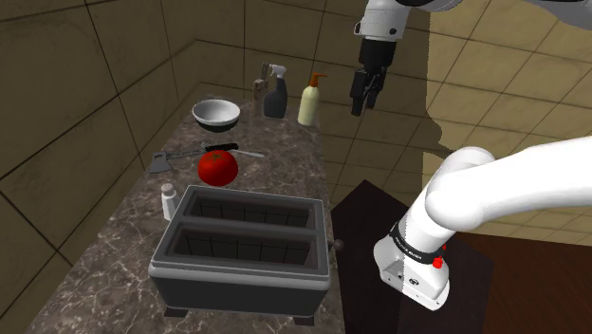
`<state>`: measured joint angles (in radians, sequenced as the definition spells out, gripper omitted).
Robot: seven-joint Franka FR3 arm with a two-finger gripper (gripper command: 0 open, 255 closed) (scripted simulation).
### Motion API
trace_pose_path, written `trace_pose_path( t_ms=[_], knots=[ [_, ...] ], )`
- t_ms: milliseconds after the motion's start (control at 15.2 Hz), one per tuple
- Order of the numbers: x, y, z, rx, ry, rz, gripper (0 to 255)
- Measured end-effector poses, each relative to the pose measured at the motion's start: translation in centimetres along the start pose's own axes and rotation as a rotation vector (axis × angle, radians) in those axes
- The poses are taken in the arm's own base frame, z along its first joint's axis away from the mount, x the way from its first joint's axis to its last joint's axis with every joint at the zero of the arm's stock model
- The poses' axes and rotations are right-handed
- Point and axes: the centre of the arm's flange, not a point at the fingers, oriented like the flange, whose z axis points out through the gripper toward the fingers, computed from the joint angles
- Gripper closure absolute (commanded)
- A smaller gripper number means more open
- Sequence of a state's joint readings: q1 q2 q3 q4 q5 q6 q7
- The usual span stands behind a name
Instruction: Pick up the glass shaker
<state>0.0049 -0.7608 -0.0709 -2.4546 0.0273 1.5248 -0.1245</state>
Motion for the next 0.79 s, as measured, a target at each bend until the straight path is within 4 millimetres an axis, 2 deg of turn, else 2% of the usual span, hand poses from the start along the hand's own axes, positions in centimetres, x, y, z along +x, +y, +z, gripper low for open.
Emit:
trace_pose_path(
  t_ms=[132, 264, 462, 726, 792],
  knots=[
    [0.3, -0.4, 0.1, -0.002, 0.003, -0.003, 0],
    [1.6, -2.0, 0.9, -0.01, 0.015, -0.012, 0],
    [3.6, -4.5, 2.4, -0.023, 0.036, -0.029, 0],
    [6.6, -8.8, 3.7, -0.041, 0.067, -0.052, 0],
    [7.1, -9.7, 4.6, -0.046, 0.074, -0.057, 0]
  ],
)
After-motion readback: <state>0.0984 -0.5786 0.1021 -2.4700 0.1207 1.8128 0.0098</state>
